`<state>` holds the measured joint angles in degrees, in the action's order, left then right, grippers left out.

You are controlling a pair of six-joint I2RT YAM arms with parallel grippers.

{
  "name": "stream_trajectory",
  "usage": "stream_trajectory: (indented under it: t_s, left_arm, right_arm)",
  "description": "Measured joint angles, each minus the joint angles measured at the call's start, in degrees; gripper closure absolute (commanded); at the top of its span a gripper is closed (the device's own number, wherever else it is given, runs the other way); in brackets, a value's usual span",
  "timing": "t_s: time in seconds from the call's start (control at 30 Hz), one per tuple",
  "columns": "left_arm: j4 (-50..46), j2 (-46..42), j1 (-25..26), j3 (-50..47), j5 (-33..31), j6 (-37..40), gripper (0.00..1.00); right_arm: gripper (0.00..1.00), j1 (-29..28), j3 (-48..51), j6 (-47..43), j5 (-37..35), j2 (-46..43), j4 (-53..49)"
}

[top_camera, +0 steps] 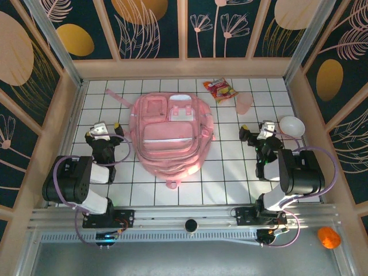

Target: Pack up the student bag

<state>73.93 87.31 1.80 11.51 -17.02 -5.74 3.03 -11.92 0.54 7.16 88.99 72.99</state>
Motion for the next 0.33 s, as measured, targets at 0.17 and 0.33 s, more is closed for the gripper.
stream_trajectory:
  t_s: [0.17, 0.33]
  left_arm:
    - [-0.3, 0.0, 0.0, 0.2, 0.3, 0.0, 0.01]
    - [-0.5, 0.0, 0.0, 0.2, 0.5, 0.0, 0.01]
  right_arm:
    - [0.01, 0.0, -0.6, 0.0, -1.2, 0.0, 0.1]
    - [0.01, 0.0, -0.6, 0.0, -1.4, 0.0, 0.0]
